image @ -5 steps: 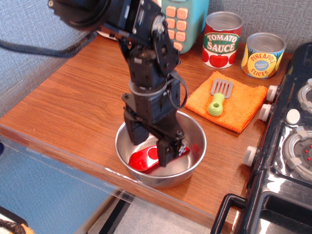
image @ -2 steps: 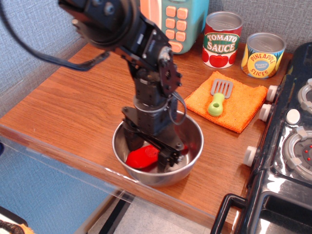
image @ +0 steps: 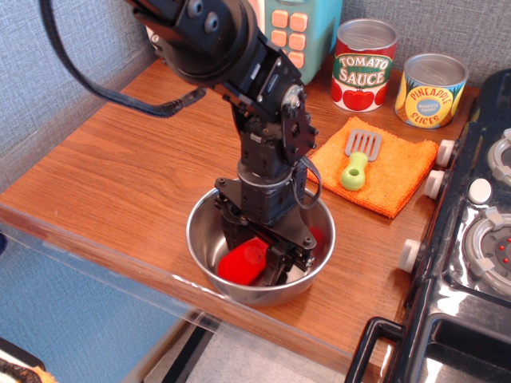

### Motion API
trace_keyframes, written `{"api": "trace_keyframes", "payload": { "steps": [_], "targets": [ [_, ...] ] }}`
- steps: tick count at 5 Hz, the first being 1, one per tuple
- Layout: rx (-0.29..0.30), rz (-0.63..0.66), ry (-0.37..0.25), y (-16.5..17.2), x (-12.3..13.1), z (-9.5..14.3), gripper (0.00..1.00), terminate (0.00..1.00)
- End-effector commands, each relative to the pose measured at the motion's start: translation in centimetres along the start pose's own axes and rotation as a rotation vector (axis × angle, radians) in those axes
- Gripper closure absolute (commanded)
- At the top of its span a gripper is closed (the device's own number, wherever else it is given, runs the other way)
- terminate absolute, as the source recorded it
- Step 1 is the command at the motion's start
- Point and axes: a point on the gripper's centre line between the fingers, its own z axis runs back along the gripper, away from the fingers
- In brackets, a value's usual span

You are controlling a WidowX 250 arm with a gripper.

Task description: Move the carrot to the upper middle of the table

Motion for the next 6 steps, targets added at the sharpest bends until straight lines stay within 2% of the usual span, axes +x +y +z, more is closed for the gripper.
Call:
{"api": "trace_keyframes", "payload": {
  "steps": [1,2,3,4,5,6],
  "targets": [
    [0.006,-0.025,-0.021,-0.1,-0.1,0.8,1.00,0.00],
    [-0.002,-0.029,-0.027,0.0,-0.1,1.2,1.00,0.00],
    [-0.006,-0.052,-0.127,-0.4,1.3,4.6,1.00,0.00],
    [-0.029,-0.065,-0.263,-0.6,3.6,9.2,1.00,0.00],
    [-0.043,-0.031,-0.322,1.2,5.3,12.0,1.00,0.00],
    [-0.025,0.080,-0.305,6.0,6.7,11.7,1.00,0.00]
  ]
}}
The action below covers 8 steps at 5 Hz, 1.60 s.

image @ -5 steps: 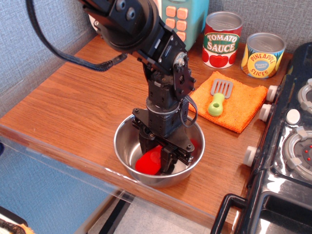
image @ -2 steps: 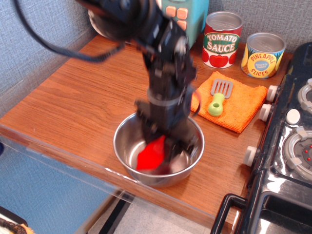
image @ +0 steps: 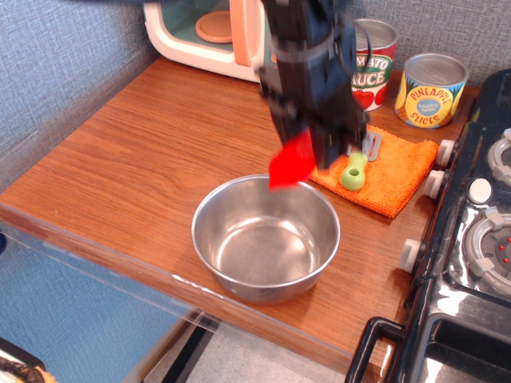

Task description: Move the carrot to the upper middle of the table

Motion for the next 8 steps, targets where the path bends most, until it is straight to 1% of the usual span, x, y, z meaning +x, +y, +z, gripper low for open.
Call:
{"api": "trace_keyframes", "payload": {
  "steps": [1,2,3,4,5,6,7,8],
  "targets": [
    [0.076,0.209,0.021,10.4,1.1,-0.8,1.00,0.00],
    [0.085,0.277,0.086,12.9,0.6,-3.1,1.00,0.00],
    [0.102,0.303,0.126,14.4,0.8,-5.1,1.00,0.00],
    [0.118,0.317,0.145,15.2,1.6,-7.1,1.00,0.00],
    [0.134,0.314,0.171,15.7,2.1,-8.0,1.00,0.00],
    [0.139,0.310,0.195,15.9,1.9,-8.6,0.00,0.00],
    [0.154,0.272,0.181,15.4,2.3,-7.5,0.00,0.00],
    [0.178,0.244,0.118,14.6,2.9,-4.9,0.00,0.00]
  ]
}}
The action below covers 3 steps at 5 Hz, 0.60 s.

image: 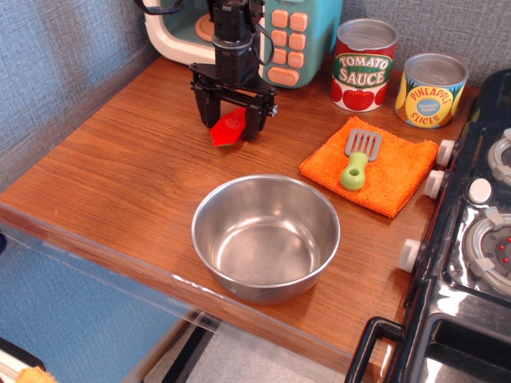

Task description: Move the carrot to the upper middle of the table

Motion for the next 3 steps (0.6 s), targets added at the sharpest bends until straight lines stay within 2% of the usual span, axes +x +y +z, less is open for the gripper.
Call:
{"api": "trace_keyframes", "payload": {
  "steps": [1,2,3],
  "targets": [
    [0.039,-0.037,-0.217,-0.8,-1.7,9.6,0.00,0.00],
    [0.019,-0.046,-0.207,-1.7,-2.9,10.1,0.00,0.00],
    [-0.002,-0.054,-0.129,-2.2,-3.5,9.3,0.00,0.00]
  ]
}}
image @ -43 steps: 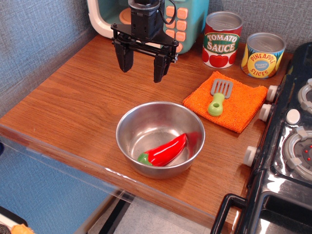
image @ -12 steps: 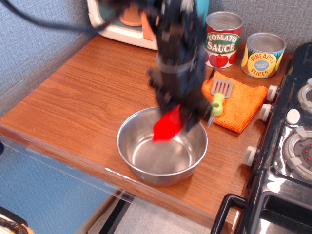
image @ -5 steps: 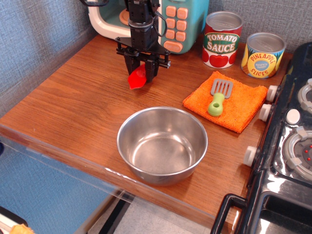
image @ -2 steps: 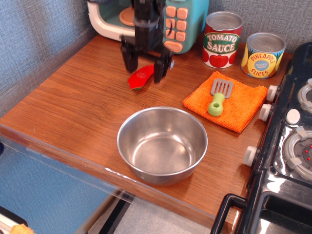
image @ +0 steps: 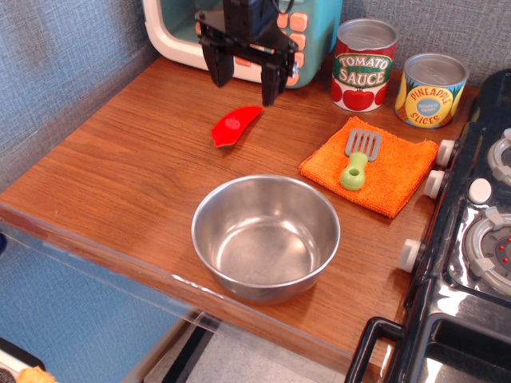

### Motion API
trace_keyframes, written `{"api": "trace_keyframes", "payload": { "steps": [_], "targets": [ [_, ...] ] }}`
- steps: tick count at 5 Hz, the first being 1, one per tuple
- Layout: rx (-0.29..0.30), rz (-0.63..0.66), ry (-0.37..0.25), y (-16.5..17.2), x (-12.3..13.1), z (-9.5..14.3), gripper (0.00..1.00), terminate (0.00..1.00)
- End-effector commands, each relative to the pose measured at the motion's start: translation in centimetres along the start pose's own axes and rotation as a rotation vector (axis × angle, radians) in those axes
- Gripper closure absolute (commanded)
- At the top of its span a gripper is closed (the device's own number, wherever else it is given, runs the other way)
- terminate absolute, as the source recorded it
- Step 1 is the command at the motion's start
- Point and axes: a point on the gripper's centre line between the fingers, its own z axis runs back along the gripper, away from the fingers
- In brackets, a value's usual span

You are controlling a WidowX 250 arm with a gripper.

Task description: Move the carrot to the upper middle of the table

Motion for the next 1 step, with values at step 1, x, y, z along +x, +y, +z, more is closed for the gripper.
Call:
{"api": "trace_keyframes", "payload": {
  "steps": [1],
  "targets": [
    [-0.005,-0.009,0.002,0.43,-1.10,2.14,0.00,1.00]
  ]
}}
